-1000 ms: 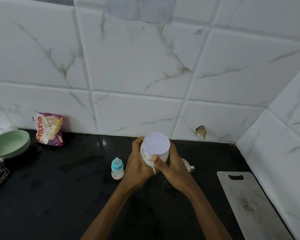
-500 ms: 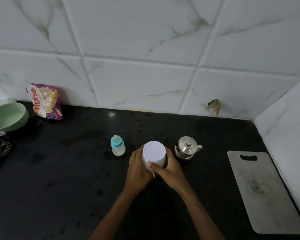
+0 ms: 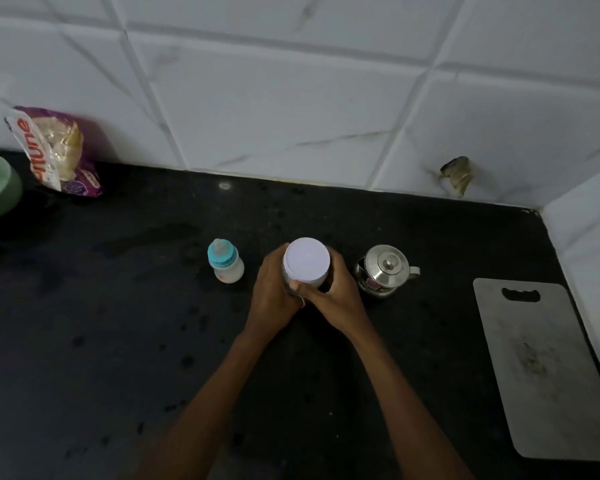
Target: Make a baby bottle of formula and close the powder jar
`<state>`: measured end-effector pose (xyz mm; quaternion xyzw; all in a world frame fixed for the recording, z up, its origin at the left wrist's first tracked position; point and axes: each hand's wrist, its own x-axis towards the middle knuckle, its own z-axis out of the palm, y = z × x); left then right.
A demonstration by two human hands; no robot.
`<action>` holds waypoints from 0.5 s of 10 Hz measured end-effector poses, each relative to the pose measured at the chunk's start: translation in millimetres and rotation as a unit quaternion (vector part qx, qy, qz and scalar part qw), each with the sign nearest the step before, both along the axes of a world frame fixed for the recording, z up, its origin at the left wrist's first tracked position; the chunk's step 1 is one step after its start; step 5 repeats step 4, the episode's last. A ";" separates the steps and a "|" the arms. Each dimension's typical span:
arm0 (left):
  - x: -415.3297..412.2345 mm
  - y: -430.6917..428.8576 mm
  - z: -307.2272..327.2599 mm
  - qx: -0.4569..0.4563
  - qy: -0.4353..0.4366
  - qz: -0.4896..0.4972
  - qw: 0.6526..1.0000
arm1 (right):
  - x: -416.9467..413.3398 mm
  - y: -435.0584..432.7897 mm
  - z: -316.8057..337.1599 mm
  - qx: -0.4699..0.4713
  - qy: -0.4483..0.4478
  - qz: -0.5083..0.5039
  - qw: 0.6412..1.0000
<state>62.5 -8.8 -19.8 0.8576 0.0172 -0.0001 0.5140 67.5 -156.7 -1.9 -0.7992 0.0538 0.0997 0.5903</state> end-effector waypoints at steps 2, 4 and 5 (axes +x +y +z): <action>0.7 0.8 -10.2 -0.008 0.004 0.004 1.000 | -0.1 1.9 -9.7 -0.010 0.004 -0.004 1.000; 3.4 2.2 -16.7 -0.026 -0.004 -0.018 0.999 | -1.5 2.1 -12.0 -0.017 0.004 -0.003 1.000; 3.4 2.2 -16.7 -0.026 -0.004 -0.018 0.999 | -1.5 2.1 -12.0 -0.017 0.004 -0.003 1.000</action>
